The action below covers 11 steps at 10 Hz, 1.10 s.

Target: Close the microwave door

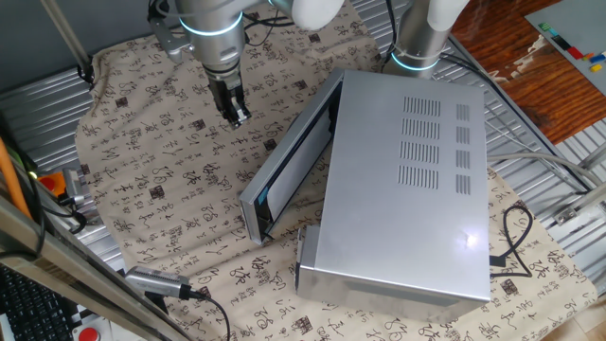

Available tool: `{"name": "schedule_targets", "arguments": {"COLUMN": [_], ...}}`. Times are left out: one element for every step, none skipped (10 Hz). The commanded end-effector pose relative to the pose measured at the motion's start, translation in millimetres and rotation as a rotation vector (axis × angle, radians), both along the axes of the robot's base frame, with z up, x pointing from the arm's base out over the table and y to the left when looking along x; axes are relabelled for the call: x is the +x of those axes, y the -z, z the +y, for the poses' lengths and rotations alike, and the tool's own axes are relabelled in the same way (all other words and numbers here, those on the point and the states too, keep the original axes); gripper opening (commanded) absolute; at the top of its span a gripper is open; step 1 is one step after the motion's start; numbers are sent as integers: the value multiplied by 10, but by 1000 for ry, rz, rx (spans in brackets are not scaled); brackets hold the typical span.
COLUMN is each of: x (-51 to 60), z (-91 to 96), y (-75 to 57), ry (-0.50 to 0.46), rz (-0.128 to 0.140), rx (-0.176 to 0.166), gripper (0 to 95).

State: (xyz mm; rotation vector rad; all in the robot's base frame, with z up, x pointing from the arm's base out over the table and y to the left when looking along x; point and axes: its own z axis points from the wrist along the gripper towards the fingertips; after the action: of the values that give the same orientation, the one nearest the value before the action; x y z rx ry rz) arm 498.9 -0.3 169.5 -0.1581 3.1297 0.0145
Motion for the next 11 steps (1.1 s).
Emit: {"name": "schedule_targets", "arguments": {"x": [-8, -36, -51, -52, -61, -80, -125, -155, -177, -186, -196], "z": [1, 16, 49, 91, 124, 156, 209, 240, 260, 257, 232], "y": [0, -74, -150, -225, -287, -348, -442, -491, -524, -538, -554], "ry": [-20, -75, -110, -120, -116, -116, -122, -130, -139, -150, -177], "rz": [-1, -1, -2, -2, -2, -2, 0, -1, -1, -1, 0], "rx": [0, -10, -8, -7, -4, -4, -8, -9, -12, -12, -9], "gripper": [0, 0, 0, 0, 0, 0, 0, 0, 0, 0, 0]}}
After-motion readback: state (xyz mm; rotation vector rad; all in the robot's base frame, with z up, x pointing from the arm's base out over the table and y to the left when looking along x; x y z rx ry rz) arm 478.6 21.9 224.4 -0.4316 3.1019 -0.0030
